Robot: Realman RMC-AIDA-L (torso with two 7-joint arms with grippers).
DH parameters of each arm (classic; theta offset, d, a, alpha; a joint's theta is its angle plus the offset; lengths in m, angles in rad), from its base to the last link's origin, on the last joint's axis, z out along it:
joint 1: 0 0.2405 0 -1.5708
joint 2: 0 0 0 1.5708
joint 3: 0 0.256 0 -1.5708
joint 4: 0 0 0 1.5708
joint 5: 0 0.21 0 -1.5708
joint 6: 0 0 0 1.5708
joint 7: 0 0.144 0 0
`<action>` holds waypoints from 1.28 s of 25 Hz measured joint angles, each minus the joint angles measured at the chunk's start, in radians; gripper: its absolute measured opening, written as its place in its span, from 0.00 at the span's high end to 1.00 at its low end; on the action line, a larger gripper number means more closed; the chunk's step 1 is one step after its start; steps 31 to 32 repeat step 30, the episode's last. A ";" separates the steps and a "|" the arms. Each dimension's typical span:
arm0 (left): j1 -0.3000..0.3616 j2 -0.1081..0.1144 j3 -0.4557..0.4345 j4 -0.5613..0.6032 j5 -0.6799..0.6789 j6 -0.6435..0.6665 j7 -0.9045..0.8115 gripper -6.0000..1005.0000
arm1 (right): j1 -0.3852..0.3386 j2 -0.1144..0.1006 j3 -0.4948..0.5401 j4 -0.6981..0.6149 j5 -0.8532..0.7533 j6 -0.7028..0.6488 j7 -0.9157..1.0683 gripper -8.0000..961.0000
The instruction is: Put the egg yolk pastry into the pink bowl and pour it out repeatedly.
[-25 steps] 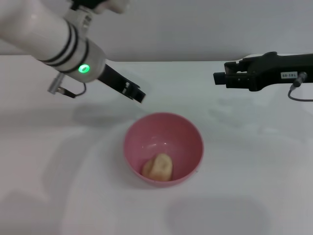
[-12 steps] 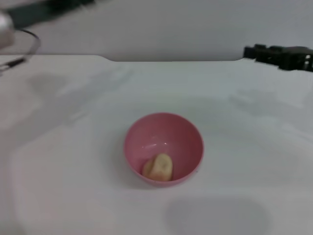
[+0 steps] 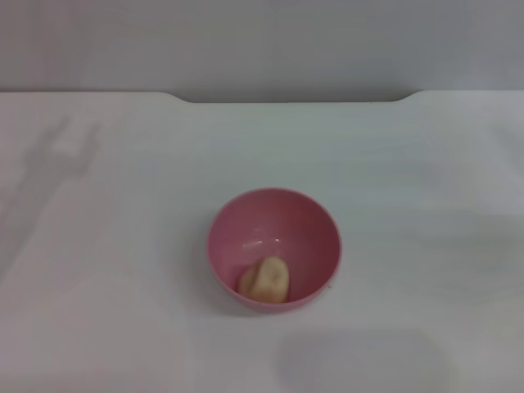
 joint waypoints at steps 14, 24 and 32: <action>-0.029 -0.003 0.025 -0.273 0.001 0.000 0.697 0.49 | 0.071 0.031 0.059 0.629 0.465 -0.100 -1.587 0.53; -0.017 -0.003 0.075 -0.301 0.004 -0.044 0.650 0.49 | 0.105 0.029 0.088 0.685 0.464 -0.043 -1.640 0.53; -0.014 -0.003 0.075 -0.307 0.004 -0.047 0.636 0.49 | 0.100 0.029 0.089 0.684 0.463 -0.042 -1.623 0.53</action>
